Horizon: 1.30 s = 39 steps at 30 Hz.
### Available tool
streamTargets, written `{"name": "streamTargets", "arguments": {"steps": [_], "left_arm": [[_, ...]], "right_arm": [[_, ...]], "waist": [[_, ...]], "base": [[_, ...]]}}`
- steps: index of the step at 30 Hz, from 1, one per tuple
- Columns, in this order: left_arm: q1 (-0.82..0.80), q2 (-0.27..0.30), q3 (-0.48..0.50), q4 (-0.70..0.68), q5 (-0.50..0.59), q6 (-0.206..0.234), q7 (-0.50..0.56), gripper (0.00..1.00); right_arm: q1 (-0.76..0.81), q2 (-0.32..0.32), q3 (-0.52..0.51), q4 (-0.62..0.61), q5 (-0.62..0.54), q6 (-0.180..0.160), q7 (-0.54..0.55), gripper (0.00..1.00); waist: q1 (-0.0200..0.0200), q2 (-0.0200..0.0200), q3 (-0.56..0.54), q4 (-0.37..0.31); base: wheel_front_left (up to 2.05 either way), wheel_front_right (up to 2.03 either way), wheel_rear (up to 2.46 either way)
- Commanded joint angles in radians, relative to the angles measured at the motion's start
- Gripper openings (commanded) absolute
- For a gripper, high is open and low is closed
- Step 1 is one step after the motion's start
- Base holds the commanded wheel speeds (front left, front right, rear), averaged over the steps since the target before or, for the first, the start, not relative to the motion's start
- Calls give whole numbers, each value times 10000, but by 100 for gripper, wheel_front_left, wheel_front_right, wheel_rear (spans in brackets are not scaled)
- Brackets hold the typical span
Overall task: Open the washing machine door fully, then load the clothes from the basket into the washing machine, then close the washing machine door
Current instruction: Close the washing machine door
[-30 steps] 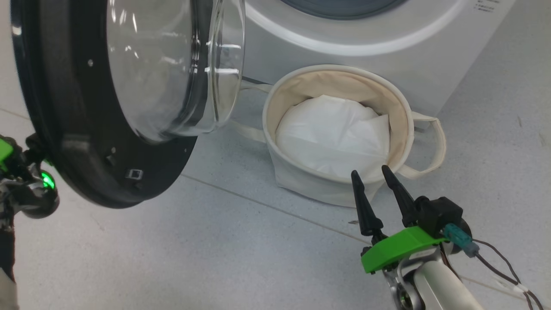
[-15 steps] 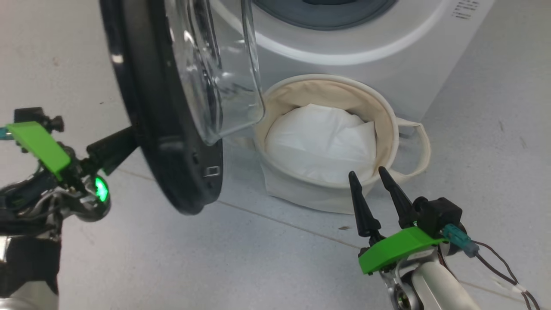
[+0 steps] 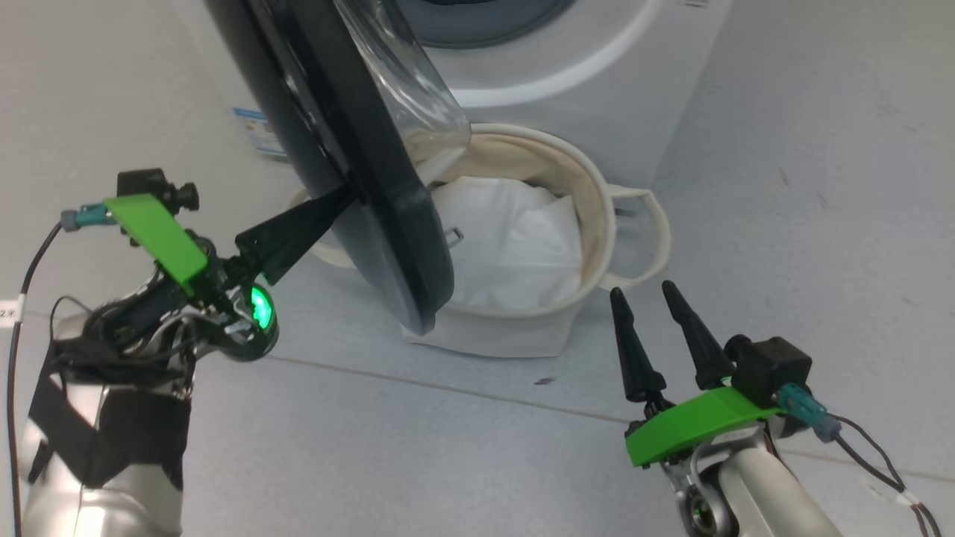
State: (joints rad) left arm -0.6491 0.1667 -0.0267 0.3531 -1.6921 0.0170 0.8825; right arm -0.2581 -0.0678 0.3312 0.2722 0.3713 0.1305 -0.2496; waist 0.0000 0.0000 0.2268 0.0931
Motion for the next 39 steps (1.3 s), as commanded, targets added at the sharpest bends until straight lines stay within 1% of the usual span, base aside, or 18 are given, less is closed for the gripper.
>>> {"name": "streamTargets", "arguments": {"steps": [1, 4, 9, 10, 15, 21, 22, 24, 27, 31, 35, 36, 37, 38, 39], "left_arm": [[-611, 191, 263, -167, 63, -147, -110, 0], [-935, 87, 239, 249, 186, -290, -295, 0], [-1421, -7, 263, 847, 367, -665, -587, 0], [-1421, -7, 263, 847, 367, -665, -587, 0], [-1783, -94, 307, 1339, 425, -961, -736, 0], [-1828, -13, 149, 1400, 757, -1268, -780, 0], [-1772, 42, 68, 1323, 918, -1313, -817, 0], [-1596, 267, -229, 1049, 1610, -1403, -1121, 0], [-1196, 686, -844, 442, 3207, -1463, -2212, 0], [-496, 1228, -1904, -247, 5520, -1472, -4302, 0], [99, 1768, -2631, -38, 7753, -1469, -6771, 0], [188, 1923, -2812, 120, 8512, -1397, -7480, 0], [258, 2068, -3044, 274, 9327, -1233, -8190, 0], [327, 2099, -3224, 389, 9974, -1070, -8923, 0], [443, 1994, -3282, 511, 10285, -967, -9572, 0]], "right_arm": [[-190, 175, 93, -380, 68, 2, -122, 100], [-260, 175, -164, -707, 135, 2, -122, 100], [-267, 175, -499, -1201, 324, 2, -122, 100], [-267, 175, -499, -1201, 324, 2, -122, 100], [-262, 175, -710, -1285, 348, 2, -122, 100], [-235, 175, -984, -1437, 382, 2, -122, 100], [-228, 175, -1011, -1453, 378, 2, -122, 100], [-217, 175, -1047, -1484, 362, 2, -122, 100], [-199, 175, -1058, -1558, 362, 2, -122, 100], [-183, 175, -1020, -1637, 292, 2, -122, 100], [-133, 175, -1014, -1705, 210, 2, -122, 100], [-111, 175, -1004, -1731, 175, 2, -122, 100], [-93, 175, -980, -1751, 140, 2, -122, 100], [-80, 175, -955, -1760, 92, 2, -122, 100], [-71, 175, -934, -1768, 42, 2, -122, 100]], "waist": [[0, 0, 126, -450], [0, 0, 232, -876], [0, 0, 436, -1537], [0, 0, 436, -1537], [0, 0, 572, -1975], [0, 0, 619, -1981], [0, 0, 614, -1929], [0, 0, 583, -1790], [0, 0, 507, -1555], [0, 0, 365, -1188], [0, 0, 178, -822], [0, 0, 133, -728], [0, 0, 93, -642], [0, 0, 56, -554], [0, 0, 18, -471]], "base": [[0, 0, 0], [0, 0, 0], [0, 0, 0], [0, 0, 0], [0, 0, 0], [0, 0, 0], [0, 0, 0], [0, 0, 0], [0, 0, 0], [0, 0, 0], [0, 0, 0], [0, 0, 0], [0, 0, 0], [0, 0, 0], [0, 0, 0]]}}
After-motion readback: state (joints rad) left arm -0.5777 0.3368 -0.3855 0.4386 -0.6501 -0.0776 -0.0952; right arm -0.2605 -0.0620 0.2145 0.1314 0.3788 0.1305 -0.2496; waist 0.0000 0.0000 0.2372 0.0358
